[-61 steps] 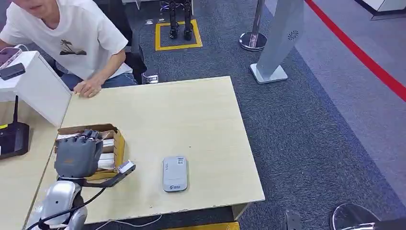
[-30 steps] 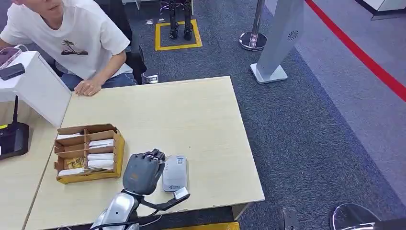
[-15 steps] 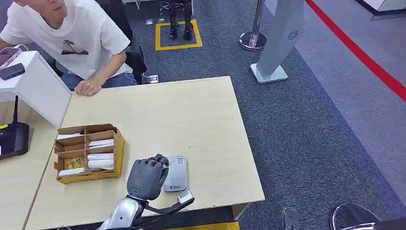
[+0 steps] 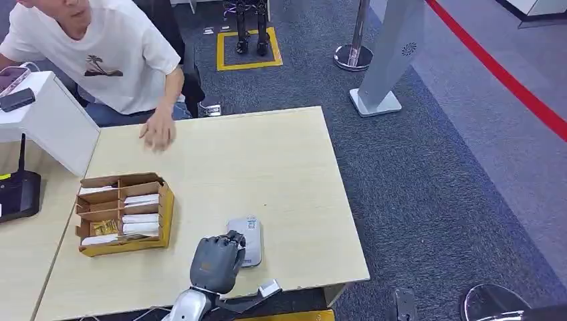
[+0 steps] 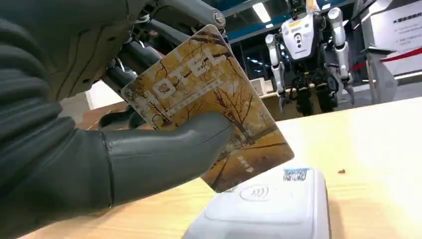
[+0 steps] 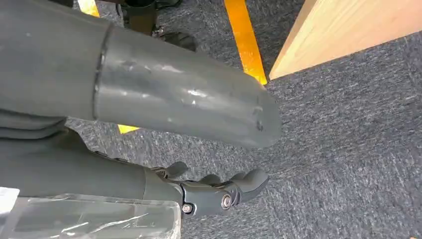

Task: Pass the card to the sensor for recognition and then transmit it.

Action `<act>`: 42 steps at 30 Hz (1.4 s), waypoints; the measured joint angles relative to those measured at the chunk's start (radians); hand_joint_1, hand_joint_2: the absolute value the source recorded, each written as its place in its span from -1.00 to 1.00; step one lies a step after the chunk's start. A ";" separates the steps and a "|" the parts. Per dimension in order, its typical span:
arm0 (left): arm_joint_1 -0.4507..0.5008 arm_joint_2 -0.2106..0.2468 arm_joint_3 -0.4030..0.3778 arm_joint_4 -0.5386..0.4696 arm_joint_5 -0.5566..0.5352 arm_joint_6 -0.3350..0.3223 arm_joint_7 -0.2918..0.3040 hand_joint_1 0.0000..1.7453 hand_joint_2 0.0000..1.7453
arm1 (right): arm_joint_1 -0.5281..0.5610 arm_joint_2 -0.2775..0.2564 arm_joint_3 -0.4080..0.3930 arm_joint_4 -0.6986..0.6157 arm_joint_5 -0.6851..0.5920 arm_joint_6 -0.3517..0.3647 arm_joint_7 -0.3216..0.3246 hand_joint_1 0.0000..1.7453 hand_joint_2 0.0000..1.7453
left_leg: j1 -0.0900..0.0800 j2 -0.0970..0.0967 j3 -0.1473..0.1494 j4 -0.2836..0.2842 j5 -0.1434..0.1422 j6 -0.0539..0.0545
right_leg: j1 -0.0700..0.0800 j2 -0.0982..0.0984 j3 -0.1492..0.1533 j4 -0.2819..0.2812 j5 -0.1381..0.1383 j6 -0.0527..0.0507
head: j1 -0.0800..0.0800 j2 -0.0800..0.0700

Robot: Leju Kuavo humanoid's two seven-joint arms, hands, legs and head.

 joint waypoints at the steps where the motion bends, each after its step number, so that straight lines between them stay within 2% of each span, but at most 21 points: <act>1: 0.006 -0.012 -0.003 0.013 0.000 0.001 0.000 1.00 1.00 | -0.001 0.000 0.001 0.000 0.001 0.000 0.000 -1.00 -1.00 | 0.000 0.000 0.000 0.000 0.000 0.000 | 0.000 0.000 0.000 0.000 0.000 0.000 | 0.000 0.000; 2: 0.006 -0.024 -0.003 0.032 -0.006 0.005 0.013 1.00 1.00 | -0.002 0.000 0.004 0.000 0.004 0.000 0.003 -1.00 -1.00 | 0.000 0.000 0.000 0.000 0.000 0.000 | 0.000 0.000 0.000 0.000 0.000 0.000 | 0.000 0.000; 3: -0.005 -0.031 -0.027 0.108 -0.032 0.056 0.109 1.00 1.00 | -0.007 0.000 0.019 0.000 0.002 -0.003 0.012 -1.00 -1.00 | 0.000 0.000 0.000 0.000 0.000 0.000 | 0.000 0.000 0.000 0.000 0.000 0.000 | 0.000 0.000; 8: -0.024 -0.029 -0.060 0.182 -0.036 0.103 0.159 1.00 1.00 | -0.009 0.000 0.033 0.001 -0.002 -0.003 0.016 -1.00 -1.00 | 0.000 0.000 0.000 0.000 0.000 0.000 | 0.000 0.000 0.000 0.000 0.000 0.000 | 0.000 0.000; 12: -0.040 -0.015 -0.073 0.190 -0.036 0.102 0.215 1.00 1.00 | -0.009 0.000 0.040 0.001 -0.010 -0.003 0.016 -1.00 -1.00 | 0.000 0.000 0.000 0.000 0.000 0.000 | 0.000 0.000 0.000 0.000 0.000 0.000 | 0.000 0.000; 17: -0.056 0.009 -0.093 0.191 -0.036 0.092 0.239 1.00 1.00 | -0.009 0.000 0.050 0.001 -0.011 -0.003 0.016 -1.00 -1.00 | 0.000 0.000 0.000 0.000 0.000 0.000 | 0.000 0.000 0.000 0.000 0.000 0.000 | 0.000 0.000; 21: -0.058 0.011 -0.104 0.205 -0.036 0.086 0.238 1.00 1.00 | -0.010 0.000 0.052 0.001 -0.012 -0.003 0.017 -1.00 -1.00 | 0.000 0.000 0.000 0.000 0.000 0.000 | 0.000 0.000 0.000 0.000 0.000 0.000 | 0.000 0.000; 24: -0.061 0.012 -0.110 0.216 -0.036 0.107 0.241 1.00 1.00 | -0.010 0.000 0.053 0.002 -0.015 -0.003 0.018 -1.00 -1.00 | 0.000 0.000 0.000 0.000 0.000 0.000 | 0.000 0.000 0.001 0.000 0.000 0.000 | 0.000 0.000; 27: -0.065 0.025 -0.111 0.209 -0.036 0.124 0.284 1.00 1.00 | -0.010 0.000 0.055 0.002 -0.022 -0.003 0.017 -1.00 -1.00 | 0.000 0.000 0.000 0.000 0.000 0.000 | 0.000 0.000 0.000 0.000 0.000 0.000 | 0.000 0.000; 29: -0.067 0.055 -0.111 0.167 -0.035 0.124 0.328 1.00 1.00 | -0.009 0.000 0.056 0.002 -0.029 -0.003 0.014 -1.00 -1.00 | 0.000 0.000 0.001 0.000 0.000 0.000 | 0.000 0.000 0.000 0.000 0.000 0.000 | 0.000 0.000; 33: -0.084 0.163 -0.111 0.043 -0.035 0.124 0.416 1.00 1.00 | -0.004 0.000 0.057 0.003 -0.034 -0.002 0.009 -1.00 -1.00 | 0.001 0.000 0.001 0.000 0.001 -0.001 | 0.001 0.000 0.000 0.001 0.000 0.000 | 0.000 0.000; 37: -0.106 0.271 -0.099 -0.065 -0.036 0.126 0.456 1.00 1.00 | -0.002 0.000 0.057 0.005 -0.039 0.000 0.001 -1.00 -1.00 | 0.002 0.000 0.001 0.000 0.001 -0.001 | 0.001 0.000 0.000 0.001 0.000 0.000 | 0.000 0.000; 42: -0.113 0.368 -0.052 -0.151 -0.036 0.150 0.489 1.00 1.00 | 0.002 0.000 0.057 0.008 -0.043 0.000 0.000 -1.00 -1.00 | 0.001 0.000 0.000 0.000 0.001 -0.001 | 0.001 0.000 0.000 0.001 0.000 0.000 | 0.000 0.000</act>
